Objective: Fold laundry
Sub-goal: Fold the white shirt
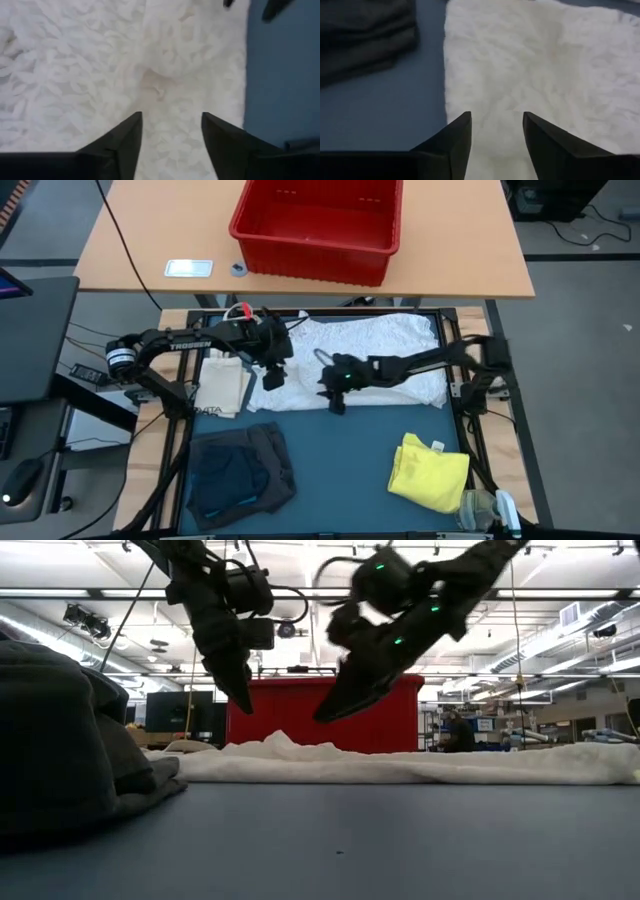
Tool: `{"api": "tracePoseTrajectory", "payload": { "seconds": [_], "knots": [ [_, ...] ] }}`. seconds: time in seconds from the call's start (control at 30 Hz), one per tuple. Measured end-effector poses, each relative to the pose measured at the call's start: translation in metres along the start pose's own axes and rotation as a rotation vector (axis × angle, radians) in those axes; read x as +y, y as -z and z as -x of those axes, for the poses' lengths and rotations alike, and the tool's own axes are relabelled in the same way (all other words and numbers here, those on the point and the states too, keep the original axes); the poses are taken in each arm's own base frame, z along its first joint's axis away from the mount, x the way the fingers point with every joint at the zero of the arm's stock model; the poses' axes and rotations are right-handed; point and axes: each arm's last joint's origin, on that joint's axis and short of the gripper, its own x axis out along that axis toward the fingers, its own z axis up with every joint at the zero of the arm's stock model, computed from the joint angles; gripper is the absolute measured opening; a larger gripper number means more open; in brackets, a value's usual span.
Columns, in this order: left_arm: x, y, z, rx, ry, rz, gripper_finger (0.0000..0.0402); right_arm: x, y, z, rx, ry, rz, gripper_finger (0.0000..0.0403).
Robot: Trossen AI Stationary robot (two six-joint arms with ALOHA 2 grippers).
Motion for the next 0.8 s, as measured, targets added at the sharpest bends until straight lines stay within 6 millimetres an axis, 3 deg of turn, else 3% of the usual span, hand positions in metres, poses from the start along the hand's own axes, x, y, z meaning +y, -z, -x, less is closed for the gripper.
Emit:
{"api": "tracePoseTrajectory", "payload": {
  "seconds": [0.23,0.4,0.57,0.8],
  "knots": [
    [0.000,0.004,0.000,0.051,-0.035,-0.007,0.0257,0.002,0.000,-0.031,0.177,0.038,-0.082,0.0187],
    [0.001,0.001,0.000,0.022,-0.054,-0.077,0.0253,-0.003,0.000,-0.041,0.197,0.047,-0.092,0.0124],
    [0.003,0.000,-0.006,-0.037,-0.067,-0.180,0.0234,-0.011,-0.010,-0.030,0.213,0.043,-0.173,0.0014],
    [0.005,0.009,-0.021,-0.117,-0.095,-0.228,0.0207,-0.038,-0.031,0.006,0.141,0.116,-0.364,0.0005]
  ]
}}
